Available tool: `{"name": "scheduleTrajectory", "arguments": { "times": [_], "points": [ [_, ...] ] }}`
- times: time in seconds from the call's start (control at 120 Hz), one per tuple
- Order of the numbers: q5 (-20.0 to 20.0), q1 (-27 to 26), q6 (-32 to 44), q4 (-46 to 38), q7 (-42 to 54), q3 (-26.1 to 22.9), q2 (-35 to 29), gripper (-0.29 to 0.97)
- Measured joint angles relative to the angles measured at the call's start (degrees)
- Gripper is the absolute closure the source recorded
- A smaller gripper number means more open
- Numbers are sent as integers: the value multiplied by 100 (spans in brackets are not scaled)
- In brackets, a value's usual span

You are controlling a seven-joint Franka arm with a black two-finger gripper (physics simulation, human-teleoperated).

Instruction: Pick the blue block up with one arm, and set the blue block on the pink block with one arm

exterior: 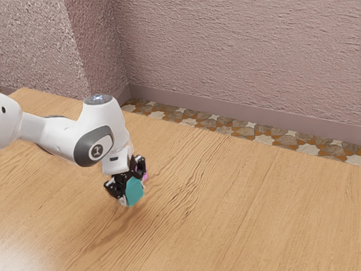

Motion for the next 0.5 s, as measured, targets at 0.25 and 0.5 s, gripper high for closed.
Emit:
{"name": "scheduleTrajectory", "arguments": {
  "times": [0.25, 0.5],
  "points": [
    [196, 379, -682, 1385, 119, 93, 773, 29],
    [672, 721, -894, 2619, 238, 139, 1832, 30]
  ]
}}
